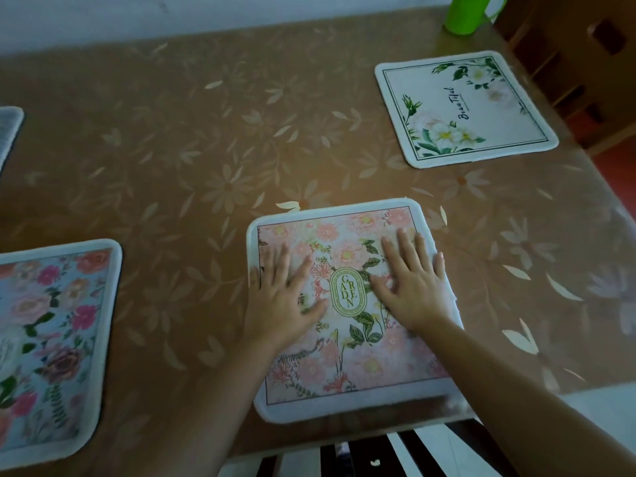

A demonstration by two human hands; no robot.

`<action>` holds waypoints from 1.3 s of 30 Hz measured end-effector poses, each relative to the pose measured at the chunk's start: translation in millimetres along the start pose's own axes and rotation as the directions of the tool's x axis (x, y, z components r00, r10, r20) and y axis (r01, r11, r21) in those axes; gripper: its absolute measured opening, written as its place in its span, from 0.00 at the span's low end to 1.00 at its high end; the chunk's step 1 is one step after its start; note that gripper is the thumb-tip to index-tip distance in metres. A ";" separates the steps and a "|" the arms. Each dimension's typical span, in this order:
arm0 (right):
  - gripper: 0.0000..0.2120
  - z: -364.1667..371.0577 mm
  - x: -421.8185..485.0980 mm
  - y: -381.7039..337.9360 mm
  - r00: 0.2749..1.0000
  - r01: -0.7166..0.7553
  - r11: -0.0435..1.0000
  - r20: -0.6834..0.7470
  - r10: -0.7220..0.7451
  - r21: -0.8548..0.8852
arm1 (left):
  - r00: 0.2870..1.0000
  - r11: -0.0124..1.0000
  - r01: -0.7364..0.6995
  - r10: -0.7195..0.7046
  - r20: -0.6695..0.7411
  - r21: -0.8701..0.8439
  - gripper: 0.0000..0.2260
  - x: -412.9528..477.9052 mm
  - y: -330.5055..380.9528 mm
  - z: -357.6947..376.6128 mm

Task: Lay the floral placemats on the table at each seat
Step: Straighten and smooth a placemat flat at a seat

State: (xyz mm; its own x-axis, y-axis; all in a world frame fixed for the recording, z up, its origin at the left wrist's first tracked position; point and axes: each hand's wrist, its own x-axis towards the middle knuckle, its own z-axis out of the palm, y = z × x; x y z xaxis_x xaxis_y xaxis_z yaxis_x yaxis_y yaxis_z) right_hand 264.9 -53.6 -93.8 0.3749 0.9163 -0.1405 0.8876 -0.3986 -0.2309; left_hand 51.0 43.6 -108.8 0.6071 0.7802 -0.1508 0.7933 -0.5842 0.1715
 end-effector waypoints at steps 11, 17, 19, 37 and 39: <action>0.32 18.4 -105.1 -24.5 0.994 -0.069 0.998 0.083 0.070 -0.015 | 0.989 0.990 -0.131 0.127 0.075 0.055 0.34 -90.8 21.3 3.8; 0.31 20.0 -118.2 -59.9 0.989 -0.062 0.998 0.132 0.060 0.009 | 0.956 0.965 -0.262 0.260 0.135 -0.005 0.31 -120.5 12.8 -0.7; 0.31 15.1 -122.3 -80.1 0.990 -0.024 0.996 0.139 0.012 0.083 | 0.944 0.953 -0.301 0.303 0.131 -0.040 0.30 -132.6 0.5 -7.6; 0.27 -12.4 -201.3 -330.0 0.982 0.163 0.977 -0.115 -0.148 0.138 | 0.959 0.994 -0.022 -0.009 -0.283 -0.107 0.25 -272.6 -210.9 -125.5; 0.27 -10.2 -206.8 -356.5 0.981 0.174 0.977 -0.114 -0.160 0.124 | 0.955 0.994 0.003 -0.035 -0.296 -0.108 0.24 -288.6 -233.9 -129.1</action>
State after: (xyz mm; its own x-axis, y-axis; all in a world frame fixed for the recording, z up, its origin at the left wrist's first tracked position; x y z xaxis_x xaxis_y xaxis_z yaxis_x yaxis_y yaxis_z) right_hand -126.3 -100.6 27.4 0.2563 0.9666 0.0088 0.8992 -0.2351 -0.3690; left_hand -315.6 -16.0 20.3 0.5383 0.8313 0.1380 0.7853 -0.5543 0.2757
